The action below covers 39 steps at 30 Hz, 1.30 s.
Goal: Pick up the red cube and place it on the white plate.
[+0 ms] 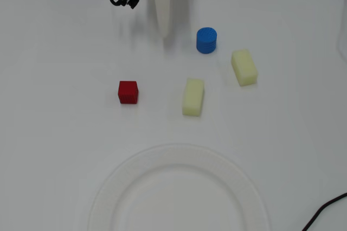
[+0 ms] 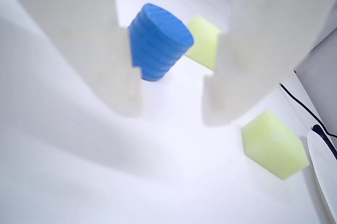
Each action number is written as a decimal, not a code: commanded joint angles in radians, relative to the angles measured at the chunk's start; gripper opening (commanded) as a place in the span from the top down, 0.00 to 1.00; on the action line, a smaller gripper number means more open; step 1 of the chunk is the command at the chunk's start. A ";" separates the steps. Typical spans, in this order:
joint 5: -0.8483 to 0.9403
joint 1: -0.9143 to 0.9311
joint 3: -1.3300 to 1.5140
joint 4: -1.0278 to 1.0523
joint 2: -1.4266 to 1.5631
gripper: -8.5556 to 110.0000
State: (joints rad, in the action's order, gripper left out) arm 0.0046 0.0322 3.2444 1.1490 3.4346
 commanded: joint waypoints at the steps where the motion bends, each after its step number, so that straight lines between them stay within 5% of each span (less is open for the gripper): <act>1: -0.012 -0.046 -0.003 0.023 0.011 0.93; 23: -0.015 0.052 -0.186 -0.017 -0.041 0.93; 34: -0.026 0.086 -0.822 -0.114 -0.891 0.92; 39: 0.031 0.138 -1.213 -0.021 -1.388 0.78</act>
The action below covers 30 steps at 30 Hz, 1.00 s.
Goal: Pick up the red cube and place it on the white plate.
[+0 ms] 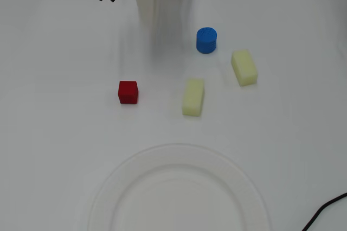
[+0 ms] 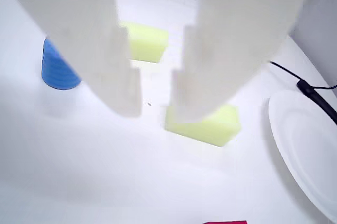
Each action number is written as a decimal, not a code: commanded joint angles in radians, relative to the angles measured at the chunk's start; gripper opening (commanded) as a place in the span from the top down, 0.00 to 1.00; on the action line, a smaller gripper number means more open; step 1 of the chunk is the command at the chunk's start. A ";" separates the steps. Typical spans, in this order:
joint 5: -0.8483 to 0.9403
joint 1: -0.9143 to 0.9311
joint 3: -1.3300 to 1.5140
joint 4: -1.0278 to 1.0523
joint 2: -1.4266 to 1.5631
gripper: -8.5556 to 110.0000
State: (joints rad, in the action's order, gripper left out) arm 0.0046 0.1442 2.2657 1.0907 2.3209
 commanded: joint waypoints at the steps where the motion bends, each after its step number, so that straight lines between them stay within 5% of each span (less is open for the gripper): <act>1: 0.034 0.038 -0.287 0.043 -0.339 0.75; 9: 0.135 0.037 -0.362 0.041 -0.457 0.61; 30: 0.290 0.127 -0.325 -0.222 -0.733 0.65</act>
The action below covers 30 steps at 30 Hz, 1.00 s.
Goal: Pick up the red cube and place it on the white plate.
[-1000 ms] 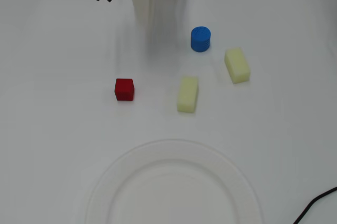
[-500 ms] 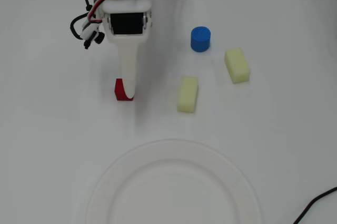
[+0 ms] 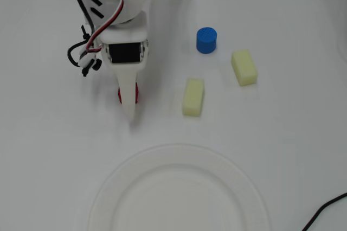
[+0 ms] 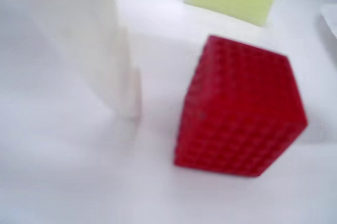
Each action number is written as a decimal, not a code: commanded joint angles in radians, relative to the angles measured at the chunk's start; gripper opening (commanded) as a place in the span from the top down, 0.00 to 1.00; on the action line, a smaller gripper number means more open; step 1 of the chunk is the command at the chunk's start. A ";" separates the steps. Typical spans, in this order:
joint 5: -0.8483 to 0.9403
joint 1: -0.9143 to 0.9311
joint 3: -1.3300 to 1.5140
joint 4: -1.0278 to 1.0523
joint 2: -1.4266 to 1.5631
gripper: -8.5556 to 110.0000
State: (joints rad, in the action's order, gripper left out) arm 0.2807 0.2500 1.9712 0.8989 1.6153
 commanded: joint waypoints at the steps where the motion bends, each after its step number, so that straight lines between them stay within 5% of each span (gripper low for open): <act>1: 0.014 0.025 -0.041 -0.031 -0.041 0.66; 20: -0.005 0.044 -0.046 -0.057 -0.055 0.93; 30: -0.046 -0.048 0.479 -0.370 0.716 0.93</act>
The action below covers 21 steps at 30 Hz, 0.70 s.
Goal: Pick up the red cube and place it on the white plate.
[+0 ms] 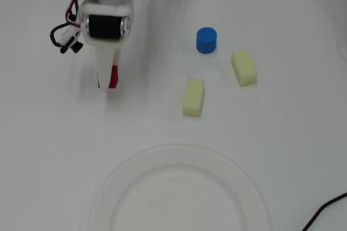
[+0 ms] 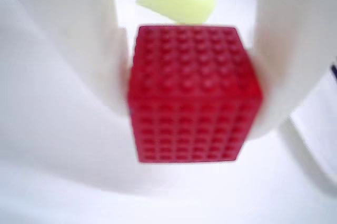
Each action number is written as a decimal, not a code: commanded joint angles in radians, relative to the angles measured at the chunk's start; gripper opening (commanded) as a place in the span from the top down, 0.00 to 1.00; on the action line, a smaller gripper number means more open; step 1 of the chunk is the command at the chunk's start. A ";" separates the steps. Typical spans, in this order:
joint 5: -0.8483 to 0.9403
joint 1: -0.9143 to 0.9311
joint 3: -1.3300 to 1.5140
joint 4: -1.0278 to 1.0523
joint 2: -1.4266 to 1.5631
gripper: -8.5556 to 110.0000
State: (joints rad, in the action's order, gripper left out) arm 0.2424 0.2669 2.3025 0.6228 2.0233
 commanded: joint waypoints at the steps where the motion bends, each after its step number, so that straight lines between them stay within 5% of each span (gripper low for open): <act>1: -0.011 -0.089 0.195 -0.118 0.388 0.93; 6: 0.066 -0.178 0.454 -0.472 0.660 0.93; 10: 0.080 -0.222 0.500 -0.563 0.652 0.93; 21: -0.184 -0.301 -0.006 -0.635 -0.031 0.93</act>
State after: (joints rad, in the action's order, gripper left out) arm 0.1104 -0.0123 2.4850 0.0046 2.1476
